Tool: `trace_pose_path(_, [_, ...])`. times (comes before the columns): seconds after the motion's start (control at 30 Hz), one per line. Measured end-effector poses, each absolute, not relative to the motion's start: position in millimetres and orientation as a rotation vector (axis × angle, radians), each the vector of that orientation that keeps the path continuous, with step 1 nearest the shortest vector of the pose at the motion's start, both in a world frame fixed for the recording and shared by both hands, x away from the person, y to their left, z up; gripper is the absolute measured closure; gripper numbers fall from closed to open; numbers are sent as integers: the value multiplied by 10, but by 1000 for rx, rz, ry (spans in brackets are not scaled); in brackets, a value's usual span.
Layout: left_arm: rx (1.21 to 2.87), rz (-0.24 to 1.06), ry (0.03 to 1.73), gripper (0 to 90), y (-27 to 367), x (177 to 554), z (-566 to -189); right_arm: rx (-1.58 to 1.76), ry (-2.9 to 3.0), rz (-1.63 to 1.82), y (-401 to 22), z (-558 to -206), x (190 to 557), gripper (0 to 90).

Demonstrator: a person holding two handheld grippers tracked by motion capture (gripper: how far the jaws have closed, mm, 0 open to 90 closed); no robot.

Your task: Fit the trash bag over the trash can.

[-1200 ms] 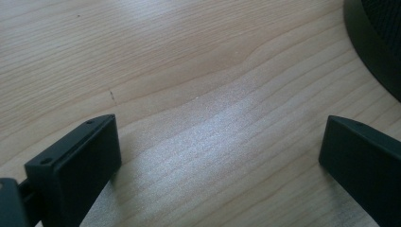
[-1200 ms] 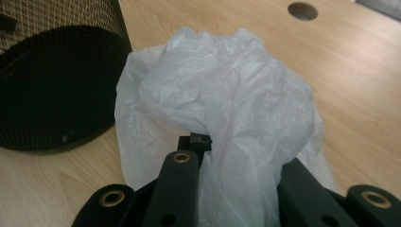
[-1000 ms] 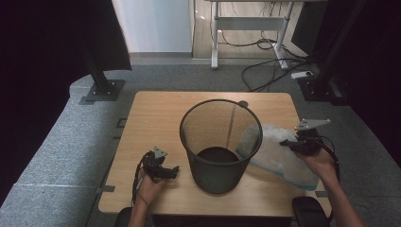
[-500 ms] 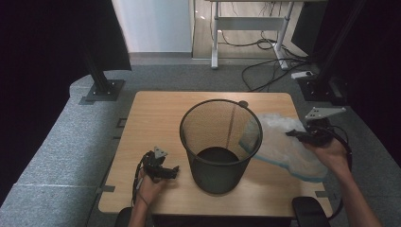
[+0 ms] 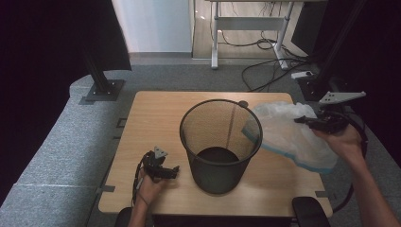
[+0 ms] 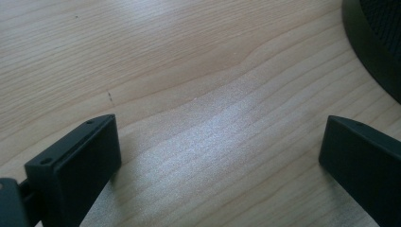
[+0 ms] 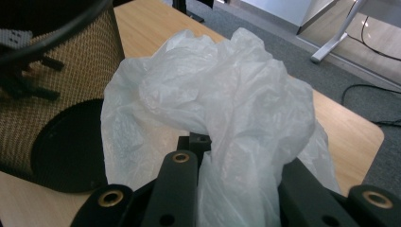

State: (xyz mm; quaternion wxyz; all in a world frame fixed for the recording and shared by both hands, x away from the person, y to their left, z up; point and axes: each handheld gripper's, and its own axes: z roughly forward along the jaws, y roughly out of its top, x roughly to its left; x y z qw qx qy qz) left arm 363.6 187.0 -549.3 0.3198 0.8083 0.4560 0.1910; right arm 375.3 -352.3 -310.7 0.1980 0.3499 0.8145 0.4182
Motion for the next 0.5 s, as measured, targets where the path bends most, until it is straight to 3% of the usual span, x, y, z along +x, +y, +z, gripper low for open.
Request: trace_pose_path(0.5, [2126, 502, 1196, 0, 1865, 3638, -5493, 961, 2205, 1194, -3612, -2442, 3777, 797])
